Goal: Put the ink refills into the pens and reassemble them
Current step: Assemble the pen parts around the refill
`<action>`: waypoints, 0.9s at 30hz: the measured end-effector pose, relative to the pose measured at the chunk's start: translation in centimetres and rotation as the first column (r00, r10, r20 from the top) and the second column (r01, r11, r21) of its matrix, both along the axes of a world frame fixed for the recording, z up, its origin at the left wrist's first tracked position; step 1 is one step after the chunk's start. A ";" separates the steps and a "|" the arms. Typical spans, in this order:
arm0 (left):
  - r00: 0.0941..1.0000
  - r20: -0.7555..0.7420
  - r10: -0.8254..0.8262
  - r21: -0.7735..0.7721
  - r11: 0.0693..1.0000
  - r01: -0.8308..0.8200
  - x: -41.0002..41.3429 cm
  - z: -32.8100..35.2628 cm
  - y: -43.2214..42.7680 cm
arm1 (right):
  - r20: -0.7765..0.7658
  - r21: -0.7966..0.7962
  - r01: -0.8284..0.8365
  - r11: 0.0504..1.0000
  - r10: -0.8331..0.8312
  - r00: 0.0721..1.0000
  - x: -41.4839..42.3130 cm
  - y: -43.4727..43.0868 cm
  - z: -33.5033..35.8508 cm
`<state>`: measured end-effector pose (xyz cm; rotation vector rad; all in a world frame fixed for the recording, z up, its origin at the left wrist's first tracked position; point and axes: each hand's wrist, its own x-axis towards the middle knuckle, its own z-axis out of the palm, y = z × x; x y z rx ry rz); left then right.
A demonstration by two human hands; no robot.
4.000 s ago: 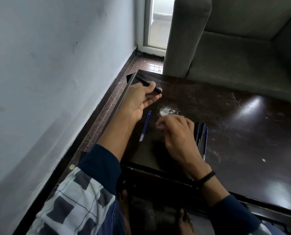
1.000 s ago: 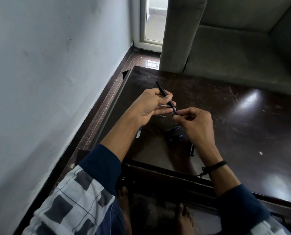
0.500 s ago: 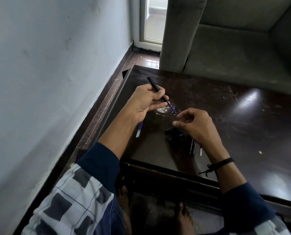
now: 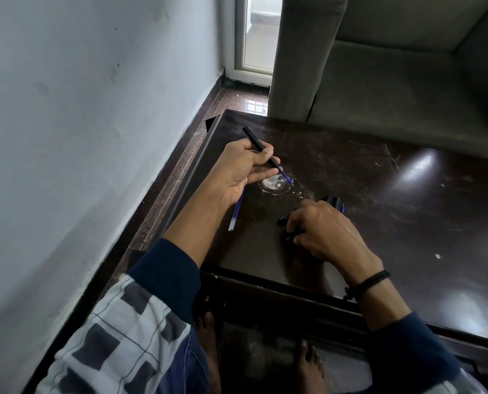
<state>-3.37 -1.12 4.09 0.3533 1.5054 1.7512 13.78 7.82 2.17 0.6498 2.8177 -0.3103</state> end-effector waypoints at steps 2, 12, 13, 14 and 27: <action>1.000 0.001 -0.001 0.001 1.000 0.001 0.0 0.0 0.0 | -0.012 -0.052 0.011 0.999 -0.012 1.000 -0.1 0.1 -0.1; 1.000 0.006 -0.001 0.002 1.000 0.001 0.1 0.1 0.0 | -0.353 -0.502 0.350 0.791 -0.557 0.752 0.1 0.8 0.5; 1.000 0.003 -0.005 0.001 1.000 0.005 0.1 0.0 0.0 | -0.366 -0.497 0.357 0.791 -0.564 0.741 0.1 0.8 0.5; 1.000 0.000 -0.009 -0.002 1.000 0.009 0.2 0.0 0.1 | -0.374 -0.491 0.362 0.793 -0.567 0.734 0.1 0.7 0.4; 0.998 0.000 -0.071 -0.013 0.997 0.071 0.3 -0.2 0.3 | -0.449 -0.509 0.315 0.801 -0.559 0.697 0.1 0.5 0.3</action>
